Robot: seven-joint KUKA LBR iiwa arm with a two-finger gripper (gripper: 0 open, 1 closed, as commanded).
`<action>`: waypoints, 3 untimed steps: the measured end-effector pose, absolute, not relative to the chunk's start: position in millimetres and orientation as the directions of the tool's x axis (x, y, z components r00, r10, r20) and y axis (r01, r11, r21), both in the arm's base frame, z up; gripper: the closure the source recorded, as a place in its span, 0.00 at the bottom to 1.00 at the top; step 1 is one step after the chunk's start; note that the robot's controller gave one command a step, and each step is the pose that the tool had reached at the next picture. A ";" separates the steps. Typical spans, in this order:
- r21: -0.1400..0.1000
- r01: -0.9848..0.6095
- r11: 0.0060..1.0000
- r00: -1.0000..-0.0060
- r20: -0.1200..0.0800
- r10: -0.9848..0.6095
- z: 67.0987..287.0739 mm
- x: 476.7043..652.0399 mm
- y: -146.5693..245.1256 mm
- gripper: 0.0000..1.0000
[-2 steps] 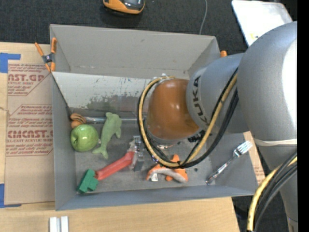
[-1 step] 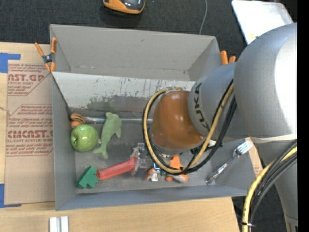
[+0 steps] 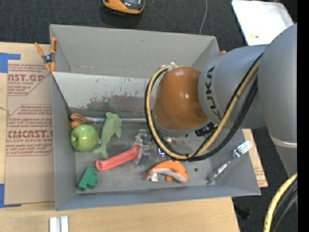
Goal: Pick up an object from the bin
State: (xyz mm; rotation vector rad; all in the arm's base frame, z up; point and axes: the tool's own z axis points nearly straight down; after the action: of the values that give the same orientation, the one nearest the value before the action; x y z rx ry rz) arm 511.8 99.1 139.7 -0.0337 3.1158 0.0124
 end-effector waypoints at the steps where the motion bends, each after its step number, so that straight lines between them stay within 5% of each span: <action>1: 0.011 0.054 0.999 -0.998 -0.022 0.054 216.0 522.3 97.7 1.00; 2: 0.014 0.087 0.996 -0.996 -0.031 0.087 169.5 515.3 96.6 1.00; 3: 0.024 0.296 0.955 -0.954 -0.033 0.296 115.8 516.3 83.7 1.00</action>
Offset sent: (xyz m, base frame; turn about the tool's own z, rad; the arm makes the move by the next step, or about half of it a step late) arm -0.0123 -0.0052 -0.0697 0.1801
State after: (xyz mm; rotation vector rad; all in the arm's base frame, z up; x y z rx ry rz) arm 516.3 83.7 115.8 0.4651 3.0701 0.0295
